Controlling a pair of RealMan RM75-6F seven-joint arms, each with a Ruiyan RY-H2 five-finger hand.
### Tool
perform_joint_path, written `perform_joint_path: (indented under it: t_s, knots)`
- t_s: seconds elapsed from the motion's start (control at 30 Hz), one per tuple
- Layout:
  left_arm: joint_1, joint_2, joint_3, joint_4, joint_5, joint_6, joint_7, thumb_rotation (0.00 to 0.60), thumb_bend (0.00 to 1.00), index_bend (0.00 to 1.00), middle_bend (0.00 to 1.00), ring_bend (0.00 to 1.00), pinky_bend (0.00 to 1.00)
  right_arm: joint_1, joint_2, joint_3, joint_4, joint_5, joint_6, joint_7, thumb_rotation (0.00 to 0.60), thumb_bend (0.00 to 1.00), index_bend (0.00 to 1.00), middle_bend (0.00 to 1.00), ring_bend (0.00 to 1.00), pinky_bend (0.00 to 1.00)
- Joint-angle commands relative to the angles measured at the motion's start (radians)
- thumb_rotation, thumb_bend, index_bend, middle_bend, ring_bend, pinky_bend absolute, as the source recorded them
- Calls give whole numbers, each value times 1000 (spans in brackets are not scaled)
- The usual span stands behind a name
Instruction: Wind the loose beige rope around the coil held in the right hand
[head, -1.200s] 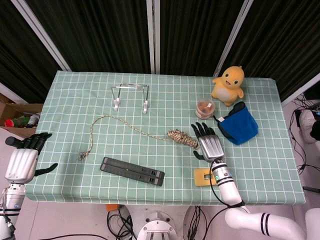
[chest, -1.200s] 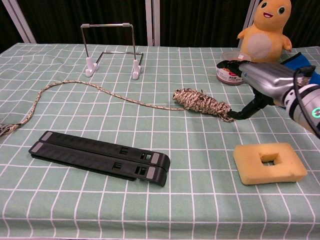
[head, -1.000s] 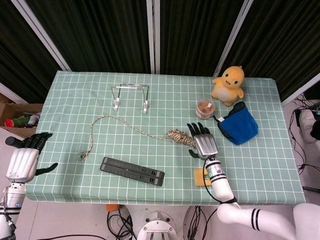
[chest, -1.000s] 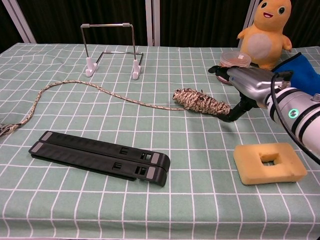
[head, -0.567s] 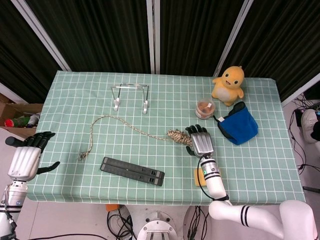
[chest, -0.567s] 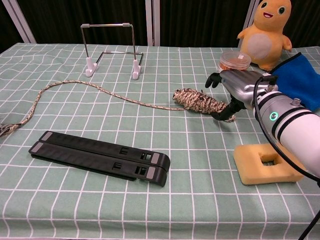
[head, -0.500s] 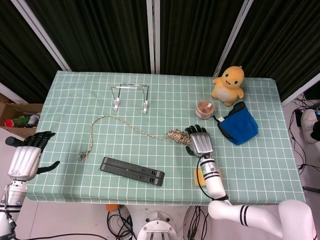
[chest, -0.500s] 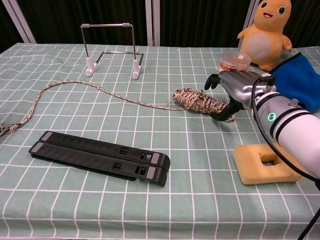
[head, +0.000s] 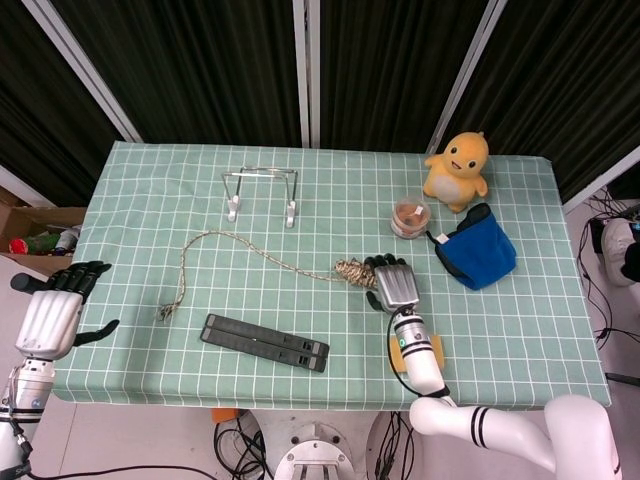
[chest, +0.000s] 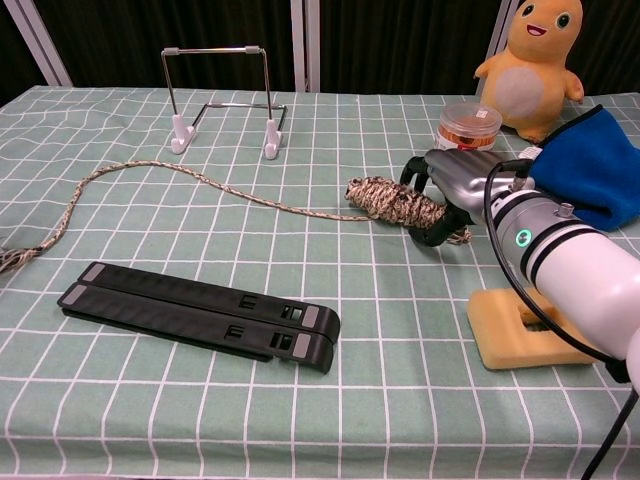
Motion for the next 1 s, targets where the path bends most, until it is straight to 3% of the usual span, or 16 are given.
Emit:
perform_joint_path:
  t_s: [0.03, 0.43, 0.8, 1.0]
  knots:
    - [0, 0, 0, 1, -1, 0, -1, 533, 150, 186, 182, 171, 240, 5, -5, 0, 6, -5, -2, 11, 600, 326, 323, 330, 240, 448]
    - [-6, -5, 0, 7, 1, -4, -1, 537, 150, 186, 182, 171, 243, 28, -23, 6, 28, 17, -21, 22, 600, 395, 415, 414, 355, 574]
    - [-18, -15, 2, 14, 0, -21, -4, 536, 151, 187, 186, 171, 250, 14, -43, -11, 93, -88, 29, 136, 600, 611, 742, 634, 578, 809]
    - [-21, -17, 3, 13, -2, -25, 0, 535, 150, 187, 186, 171, 251, 4, -44, -18, 124, -133, 34, 201, 600, 698, 852, 699, 650, 886]
